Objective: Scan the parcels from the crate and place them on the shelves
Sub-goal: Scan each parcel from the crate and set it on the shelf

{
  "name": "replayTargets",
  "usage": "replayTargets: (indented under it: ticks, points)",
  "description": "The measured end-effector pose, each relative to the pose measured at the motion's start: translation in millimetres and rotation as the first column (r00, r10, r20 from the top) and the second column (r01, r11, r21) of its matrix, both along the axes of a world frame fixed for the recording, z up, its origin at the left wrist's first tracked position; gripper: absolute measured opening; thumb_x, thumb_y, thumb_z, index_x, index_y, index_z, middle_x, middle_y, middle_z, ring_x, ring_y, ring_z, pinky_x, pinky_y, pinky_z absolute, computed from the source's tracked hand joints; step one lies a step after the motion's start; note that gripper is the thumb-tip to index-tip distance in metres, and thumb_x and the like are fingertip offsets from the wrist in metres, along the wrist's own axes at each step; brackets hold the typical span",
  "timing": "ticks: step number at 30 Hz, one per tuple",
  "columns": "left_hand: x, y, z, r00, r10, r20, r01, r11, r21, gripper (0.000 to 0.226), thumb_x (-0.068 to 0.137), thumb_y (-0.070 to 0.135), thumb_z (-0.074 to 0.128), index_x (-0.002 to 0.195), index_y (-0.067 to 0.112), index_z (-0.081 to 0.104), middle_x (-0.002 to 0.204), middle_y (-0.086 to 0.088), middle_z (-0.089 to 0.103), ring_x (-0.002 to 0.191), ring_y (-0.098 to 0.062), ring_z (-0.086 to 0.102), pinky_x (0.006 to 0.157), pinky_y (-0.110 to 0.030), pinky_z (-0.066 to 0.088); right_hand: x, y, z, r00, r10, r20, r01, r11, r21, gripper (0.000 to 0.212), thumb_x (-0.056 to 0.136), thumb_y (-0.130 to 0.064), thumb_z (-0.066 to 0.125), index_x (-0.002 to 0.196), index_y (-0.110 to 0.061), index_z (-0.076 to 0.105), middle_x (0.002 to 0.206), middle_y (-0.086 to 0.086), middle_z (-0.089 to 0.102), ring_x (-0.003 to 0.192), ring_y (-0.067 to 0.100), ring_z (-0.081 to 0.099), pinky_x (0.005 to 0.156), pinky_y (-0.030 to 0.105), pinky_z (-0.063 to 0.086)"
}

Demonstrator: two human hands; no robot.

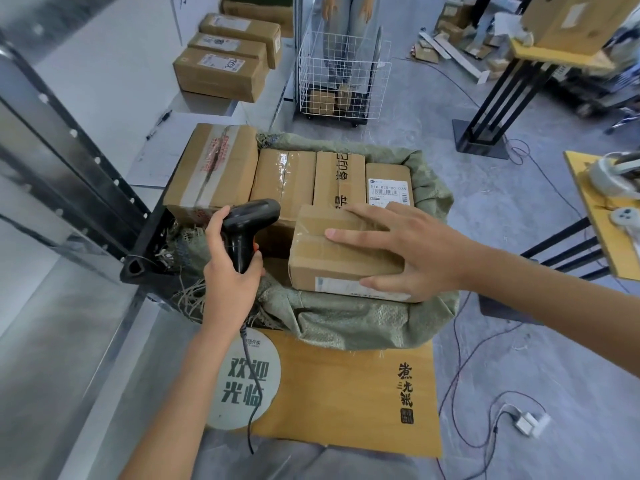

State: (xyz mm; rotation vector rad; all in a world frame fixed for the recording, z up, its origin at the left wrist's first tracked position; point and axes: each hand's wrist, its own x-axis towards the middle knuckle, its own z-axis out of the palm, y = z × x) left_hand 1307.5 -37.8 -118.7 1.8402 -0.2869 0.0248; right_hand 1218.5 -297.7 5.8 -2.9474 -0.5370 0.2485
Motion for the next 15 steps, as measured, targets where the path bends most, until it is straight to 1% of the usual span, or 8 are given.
replayTargets:
  ticks: [2, 5, 6, 8, 9, 10, 12, 15]
  points:
    - [0.0, 1.1, -1.0, 1.0, -0.008, 0.001, 0.008, 1.0, 0.007, 0.081, 0.096, -0.001, 0.065, 0.147, 0.049, 0.028, 0.127, -0.009, 0.064, 0.093, -0.024, 0.074, 0.081, -0.011, 0.054, 6.3, -5.0, 4.3, 1.0, -0.02, -0.02, 0.021, 0.998, 0.052, 0.07, 0.09, -0.056, 0.058, 0.152, -0.049, 0.027, 0.159, 0.004, 0.031, 0.119, 0.025, 0.05, 0.103, 0.033, 0.038]
    - [1.9, 2.0, -0.9, 1.0, -0.017, -0.011, 0.017, 1.0, 0.015, 0.082, 0.095, -0.001, 0.066, 0.147, 0.05, 0.029, 0.127, -0.008, 0.065, 0.092, -0.022, 0.074, 0.078, -0.006, 0.05, 10.2, -13.0, 9.8, 0.987, -0.16, -0.025, 0.161, 0.951, 0.264, 0.07, 0.081, -0.062, 0.057, 0.146, -0.058, 0.033, 0.157, -0.005, 0.035, 0.134, 0.016, 0.043, 0.102, 0.015, 0.029]
    - [2.3, 2.0, -1.1, 1.0, -0.016, -0.012, 0.016, 1.0, 0.01, 0.081, 0.095, -0.002, 0.066, 0.147, 0.049, 0.029, 0.127, -0.006, 0.064, 0.092, -0.021, 0.074, 0.077, -0.006, 0.05, 9.7, -12.8, 10.0, 0.984, -0.175, -0.024, 0.174, 0.942, 0.287, 0.07, 0.079, -0.063, 0.056, 0.146, -0.059, 0.034, 0.156, -0.006, 0.036, 0.134, 0.014, 0.043, 0.101, 0.016, 0.031]
    - [2.4, 2.3, -2.0, 1.0, -0.016, -0.008, 0.016, 1.0, -0.002, 0.081, 0.095, -0.002, 0.065, 0.145, 0.051, 0.03, 0.124, -0.008, 0.065, 0.088, -0.02, 0.075, 0.076, -0.007, 0.051, 8.4, -9.7, 6.4, 0.991, -0.129, -0.015, 0.13, 0.973, 0.19, 0.071, 0.081, -0.058, 0.059, 0.147, -0.053, 0.034, 0.157, -0.003, 0.035, 0.133, 0.018, 0.045, 0.103, 0.031, 0.041]
    - [2.2, 2.1, -2.2, 1.0, -0.016, -0.004, 0.016, 1.0, -0.014, 0.082, 0.095, -0.003, 0.065, 0.144, 0.054, 0.031, 0.12, -0.009, 0.066, 0.084, -0.018, 0.075, 0.075, -0.008, 0.052, 8.7, -9.6, 4.5, 0.993, -0.116, -0.012, 0.117, 0.981, 0.154, 0.072, 0.082, -0.055, 0.062, 0.148, -0.051, 0.034, 0.157, -0.001, 0.035, 0.133, 0.021, 0.046, 0.104, 0.037, 0.043]
    - [1.8, 2.0, -2.0, 1.0, -0.014, -0.002, 0.014, 1.0, -0.027, 0.083, 0.095, -0.004, 0.064, 0.142, 0.055, 0.031, 0.117, -0.009, 0.067, 0.079, -0.016, 0.075, 0.073, -0.009, 0.052, 9.9, -10.6, 3.3, 0.993, -0.116, -0.011, 0.116, 0.983, 0.142, 0.072, 0.082, -0.052, 0.065, 0.147, -0.051, 0.034, 0.157, 0.0, 0.035, 0.132, 0.022, 0.046, 0.104, 0.039, 0.043]
    - [1.7, 1.9, -1.6, 1.0, -0.012, 0.004, 0.012, 0.999, -0.039, 0.083, 0.096, -0.005, 0.064, 0.141, 0.057, 0.031, 0.116, -0.01, 0.066, 0.074, -0.013, 0.075, 0.072, -0.009, 0.053, 14.5, -12.9, 2.2, 0.994, -0.109, -0.025, 0.111, 0.983, 0.144, 0.072, 0.082, -0.052, 0.065, 0.148, -0.051, 0.035, 0.157, -0.001, 0.034, 0.131, 0.022, 0.046, 0.104, 0.034, 0.04]
    - [4.0, 2.6, -2.1, 1.0, -0.007, 0.006, 0.007, 1.0, -0.027, 0.082, 0.096, -0.004, 0.064, 0.141, 0.056, 0.031, 0.119, -0.01, 0.066, 0.074, -0.012, 0.075, 0.072, -0.01, 0.053, 25.9, -13.8, 1.2, 0.994, -0.067, -0.086, 0.077, 0.989, 0.125, 0.073, 0.077, -0.063, 0.052, 0.147, -0.058, 0.031, 0.156, -0.004, 0.034, 0.13, 0.017, 0.045, 0.099, 0.027, 0.034]
